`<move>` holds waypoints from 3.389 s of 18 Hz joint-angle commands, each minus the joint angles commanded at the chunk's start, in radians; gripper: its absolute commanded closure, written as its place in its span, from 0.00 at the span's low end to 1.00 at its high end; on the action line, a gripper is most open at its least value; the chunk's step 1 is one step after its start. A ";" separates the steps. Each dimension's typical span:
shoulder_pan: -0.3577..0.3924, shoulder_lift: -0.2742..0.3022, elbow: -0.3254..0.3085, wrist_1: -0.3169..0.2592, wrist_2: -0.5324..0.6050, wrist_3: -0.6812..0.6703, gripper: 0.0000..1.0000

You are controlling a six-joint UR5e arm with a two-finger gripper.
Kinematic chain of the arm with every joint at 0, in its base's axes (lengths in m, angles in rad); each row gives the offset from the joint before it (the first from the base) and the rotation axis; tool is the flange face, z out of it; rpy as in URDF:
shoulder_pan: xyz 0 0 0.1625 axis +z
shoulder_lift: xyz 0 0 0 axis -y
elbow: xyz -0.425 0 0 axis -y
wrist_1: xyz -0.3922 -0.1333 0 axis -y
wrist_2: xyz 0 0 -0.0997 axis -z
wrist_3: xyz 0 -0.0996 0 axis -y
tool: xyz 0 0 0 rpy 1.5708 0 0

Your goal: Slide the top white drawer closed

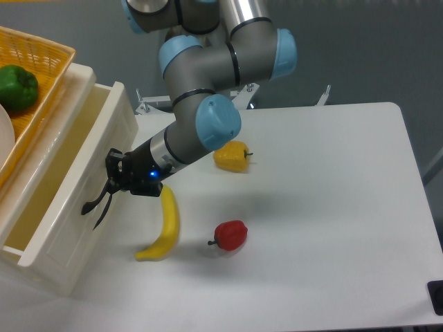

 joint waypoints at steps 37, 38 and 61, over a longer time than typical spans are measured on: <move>0.405 -0.043 0.061 0.199 0.148 0.035 0.43; 0.413 -0.044 0.069 0.209 0.214 0.035 0.42; 0.465 -0.224 0.265 0.313 0.710 0.670 0.00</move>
